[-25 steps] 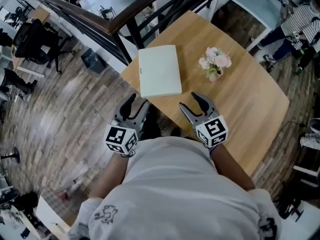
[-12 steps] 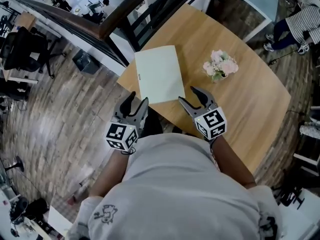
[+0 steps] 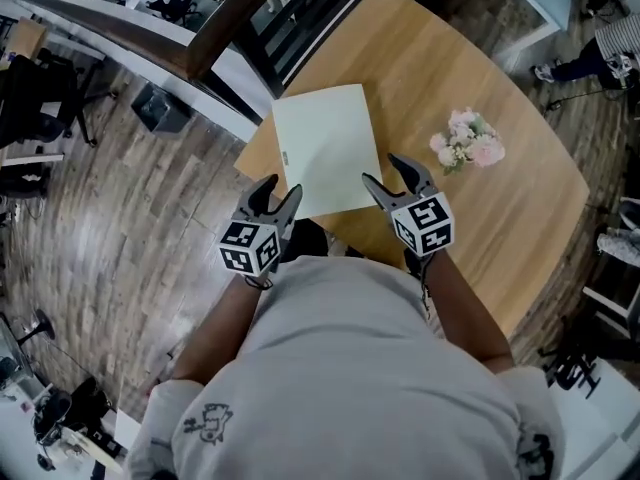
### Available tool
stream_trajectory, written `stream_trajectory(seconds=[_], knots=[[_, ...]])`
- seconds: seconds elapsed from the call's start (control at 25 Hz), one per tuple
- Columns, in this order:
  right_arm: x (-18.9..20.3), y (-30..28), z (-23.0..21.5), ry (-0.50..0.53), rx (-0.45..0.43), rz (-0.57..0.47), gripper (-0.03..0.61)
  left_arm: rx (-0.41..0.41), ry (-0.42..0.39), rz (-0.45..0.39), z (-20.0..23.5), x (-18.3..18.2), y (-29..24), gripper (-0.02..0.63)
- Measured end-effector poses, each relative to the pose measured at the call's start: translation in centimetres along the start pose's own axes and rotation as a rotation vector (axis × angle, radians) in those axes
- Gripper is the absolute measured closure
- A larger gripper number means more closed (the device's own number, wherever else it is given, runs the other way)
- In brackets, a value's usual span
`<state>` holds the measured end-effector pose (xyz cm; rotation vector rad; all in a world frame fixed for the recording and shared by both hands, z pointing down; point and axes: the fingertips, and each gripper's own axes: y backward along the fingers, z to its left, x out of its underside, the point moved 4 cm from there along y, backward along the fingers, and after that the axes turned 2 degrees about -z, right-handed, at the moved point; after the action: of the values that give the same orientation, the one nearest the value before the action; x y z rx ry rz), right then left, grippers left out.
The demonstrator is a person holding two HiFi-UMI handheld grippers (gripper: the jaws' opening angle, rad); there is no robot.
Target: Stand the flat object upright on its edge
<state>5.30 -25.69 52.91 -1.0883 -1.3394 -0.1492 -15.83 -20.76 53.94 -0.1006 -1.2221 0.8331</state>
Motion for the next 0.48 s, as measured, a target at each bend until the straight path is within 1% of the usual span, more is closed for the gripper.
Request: stream_trajectory(seconds=[0.16,0.32,0.48], knots=[[1.6,-2.6,-1.5,-0.044,0.004,0.075,0.293,-0.003,0.06,0.079,2.4,1.9,-2.4,0.399],[3.5,-4.9,-2.8,-0.133,-0.013,0.138,0.288,-0.007,0.091,0.15,4.2,3.8,-4.7,0.397],[5.8,-7.0,-4.3,-0.199,-0.014,0.228,0.275,-0.023,0.169,0.205,6.0,5.4,-6.4,0.392]])
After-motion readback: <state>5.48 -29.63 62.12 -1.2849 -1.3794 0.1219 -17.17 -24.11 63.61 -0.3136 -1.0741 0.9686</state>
